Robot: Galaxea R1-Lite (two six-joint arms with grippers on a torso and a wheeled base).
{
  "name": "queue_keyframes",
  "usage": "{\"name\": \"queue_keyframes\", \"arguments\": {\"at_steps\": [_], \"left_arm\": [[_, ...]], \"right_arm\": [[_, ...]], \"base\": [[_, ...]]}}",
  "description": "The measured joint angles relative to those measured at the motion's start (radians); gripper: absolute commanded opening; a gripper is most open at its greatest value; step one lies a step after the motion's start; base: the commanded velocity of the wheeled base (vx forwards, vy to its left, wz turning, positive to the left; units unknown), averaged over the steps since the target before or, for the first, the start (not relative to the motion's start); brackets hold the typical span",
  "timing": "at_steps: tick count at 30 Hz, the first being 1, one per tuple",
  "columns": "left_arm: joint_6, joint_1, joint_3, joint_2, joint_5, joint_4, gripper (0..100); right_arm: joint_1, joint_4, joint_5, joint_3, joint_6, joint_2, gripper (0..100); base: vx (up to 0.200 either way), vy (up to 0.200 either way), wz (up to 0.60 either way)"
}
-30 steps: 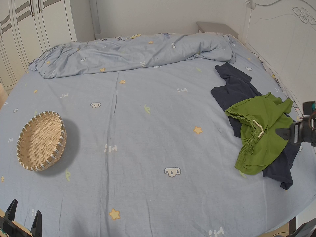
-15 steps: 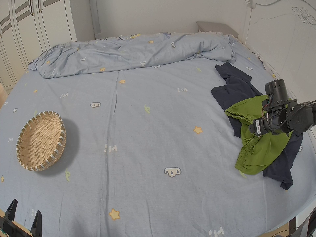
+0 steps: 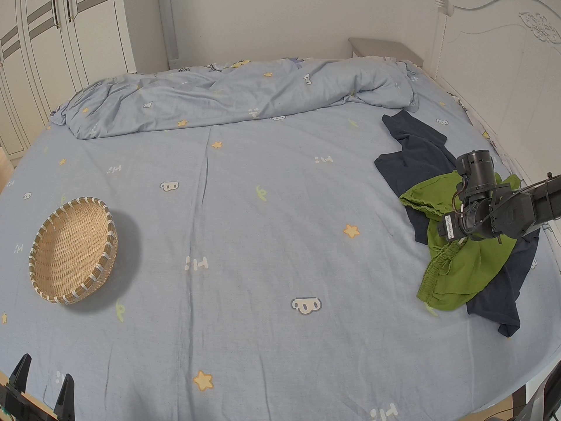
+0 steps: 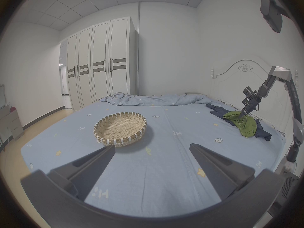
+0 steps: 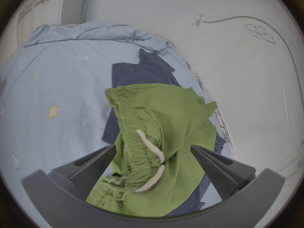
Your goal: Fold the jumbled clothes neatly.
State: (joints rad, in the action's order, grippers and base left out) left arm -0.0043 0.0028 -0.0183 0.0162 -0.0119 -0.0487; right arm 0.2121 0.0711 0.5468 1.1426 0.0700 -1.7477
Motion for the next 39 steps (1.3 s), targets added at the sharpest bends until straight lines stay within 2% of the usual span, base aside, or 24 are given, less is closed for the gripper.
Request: {"name": "queue_keyframes", "arguments": {"at_steps": [10,11,28,36,39], "left_arm": [[0.000,0.000,0.000,0.000,0.000,0.000,100],[0.000,0.000,0.000,0.000,0.000,0.000,100],[0.000,0.000,0.000,0.000,0.000,0.000,100],[0.000,0.000,0.000,0.000,0.000,0.000,100],[0.000,0.000,0.000,0.000,0.000,0.000,100]], "right_arm": [[-0.023,0.005,0.026,0.016,0.000,-0.045,100],[-0.023,0.005,0.029,0.017,0.000,-0.048,0],[0.009,0.040,0.035,0.018,-0.007,-0.059,0],[0.084,0.031,0.033,0.097,-0.016,-0.049,0],[0.136,0.024,0.032,0.149,-0.038,-0.045,0]], "base": [[0.000,0.000,0.00],[0.000,0.000,0.00],[0.000,0.000,0.00],[0.000,0.000,0.00],[0.000,0.000,0.00]]}}
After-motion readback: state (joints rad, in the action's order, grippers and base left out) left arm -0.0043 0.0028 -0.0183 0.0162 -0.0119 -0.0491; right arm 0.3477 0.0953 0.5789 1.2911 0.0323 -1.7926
